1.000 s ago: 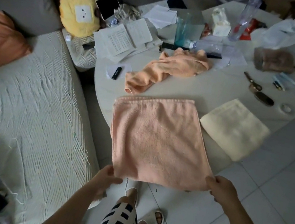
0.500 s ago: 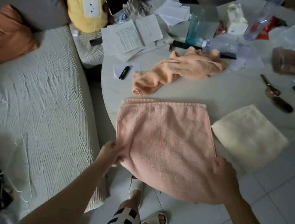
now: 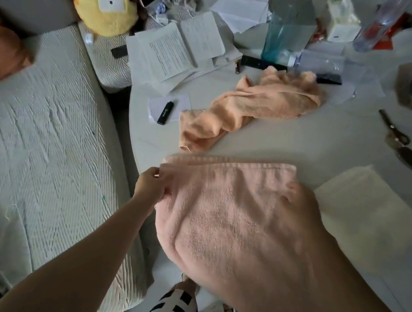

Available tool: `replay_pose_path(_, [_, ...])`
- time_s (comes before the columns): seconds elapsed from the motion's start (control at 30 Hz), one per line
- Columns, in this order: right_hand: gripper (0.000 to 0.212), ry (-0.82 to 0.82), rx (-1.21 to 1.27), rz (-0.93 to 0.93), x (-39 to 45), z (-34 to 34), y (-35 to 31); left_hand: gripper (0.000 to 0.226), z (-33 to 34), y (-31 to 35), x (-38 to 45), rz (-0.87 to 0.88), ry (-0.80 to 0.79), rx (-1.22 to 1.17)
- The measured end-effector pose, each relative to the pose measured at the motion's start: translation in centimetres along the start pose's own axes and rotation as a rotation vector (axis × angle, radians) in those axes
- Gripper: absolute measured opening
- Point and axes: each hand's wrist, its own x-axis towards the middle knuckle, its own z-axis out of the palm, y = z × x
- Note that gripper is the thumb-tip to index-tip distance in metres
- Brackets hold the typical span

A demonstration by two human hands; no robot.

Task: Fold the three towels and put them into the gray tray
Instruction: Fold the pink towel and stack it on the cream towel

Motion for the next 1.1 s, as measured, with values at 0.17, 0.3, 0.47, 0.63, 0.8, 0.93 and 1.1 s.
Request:
replay_pose_path(0.17, [0.047,0.112,0.019,0.184,4.6,0.0,-2.1,0.016,-0.1,2.2,0.5,0.242,0.048,0.151])
replay_pose_path(0.3, [0.029,0.131,-0.073,0.158,6.8,-0.4,-2.9,0.012,-1.2,3.7,-0.2,0.444,0.092,0.159])
replay_pose_path(0.47, [0.017,0.272,-0.054,0.082,8.6,-2.5,-2.0,0.019,-0.3,3.9,1.9,0.274,0.14,0.155])
replay_pose_path(0.63, [0.014,0.301,-0.055,0.06,10.5,-1.9,-1.9,0.014,1.4,3.8,4.3,0.136,0.165,0.174])
replay_pose_path(0.8, [0.017,0.328,-0.052,0.126,11.1,-0.6,-1.9,0.011,1.5,4.4,5.2,0.132,0.215,0.186])
replay_pose_path(0.93, [0.02,0.4,-0.022,0.076,11.4,-1.0,-1.0,0.014,1.2,4.1,5.7,0.145,0.195,0.216])
replay_pose_path(1.1, [0.033,0.232,-0.043,0.173,11.0,0.2,-0.5,0.019,1.6,3.4,4.9,0.242,0.137,0.362])
